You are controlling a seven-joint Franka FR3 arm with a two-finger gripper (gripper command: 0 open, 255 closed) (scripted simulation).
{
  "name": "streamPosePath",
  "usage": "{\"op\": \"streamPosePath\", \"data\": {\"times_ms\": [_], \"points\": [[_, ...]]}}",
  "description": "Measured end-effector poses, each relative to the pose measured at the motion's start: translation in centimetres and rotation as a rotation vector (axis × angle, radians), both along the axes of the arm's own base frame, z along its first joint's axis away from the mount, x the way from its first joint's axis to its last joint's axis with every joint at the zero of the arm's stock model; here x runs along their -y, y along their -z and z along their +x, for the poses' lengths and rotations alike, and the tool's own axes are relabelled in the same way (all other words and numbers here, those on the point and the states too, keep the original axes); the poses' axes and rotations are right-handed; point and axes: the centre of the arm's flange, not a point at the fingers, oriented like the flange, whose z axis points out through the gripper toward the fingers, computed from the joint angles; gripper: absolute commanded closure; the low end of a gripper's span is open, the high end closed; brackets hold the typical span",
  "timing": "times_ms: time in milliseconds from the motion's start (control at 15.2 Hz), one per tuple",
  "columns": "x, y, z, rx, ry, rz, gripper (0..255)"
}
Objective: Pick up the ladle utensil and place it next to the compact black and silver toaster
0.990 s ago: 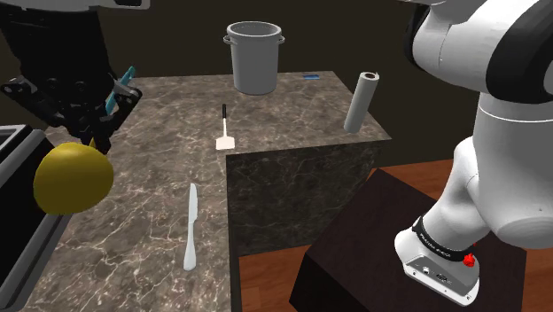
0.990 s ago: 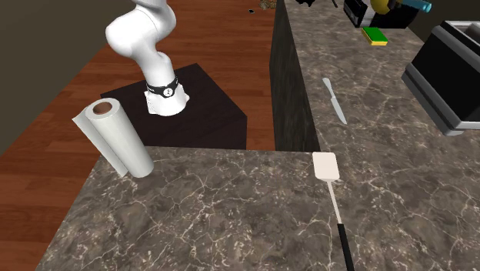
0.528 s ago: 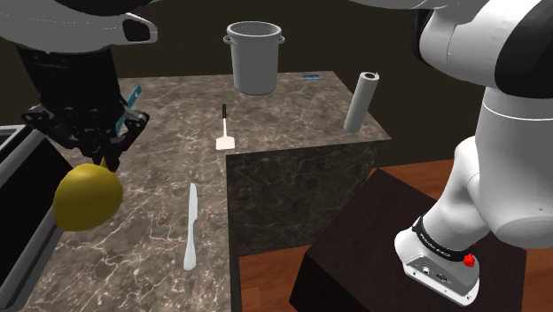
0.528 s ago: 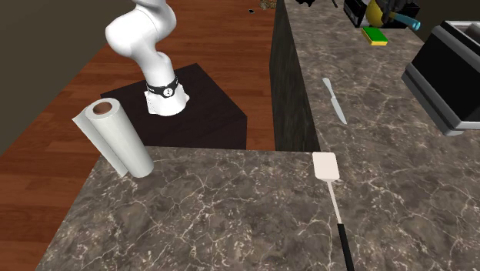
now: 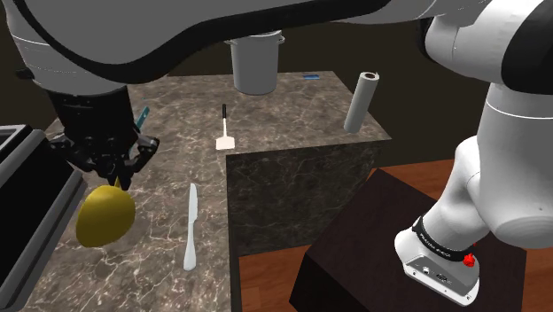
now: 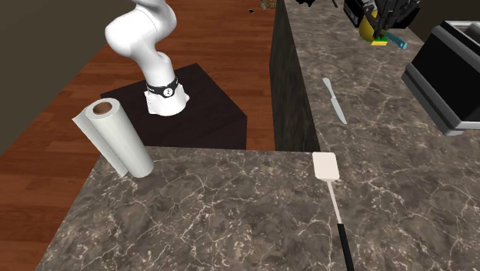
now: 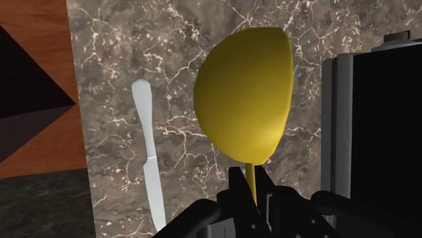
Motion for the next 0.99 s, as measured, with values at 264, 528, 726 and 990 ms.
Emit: {"op": "streamPosePath", "data": {"times_ms": [264, 528, 726, 990], "points": [[0.1, 2.0, 0.1, 0.0, 0.0, 0.0, 255], [0.0, 4.2, 0.0, 0.0, 0.0, 0.0, 255], [0.0, 5.7, 0.0, 0.0, 0.0, 0.0, 255], [-0.1, 7.8, 0.0, 0.0, 0.0, 0.0, 255]]}}
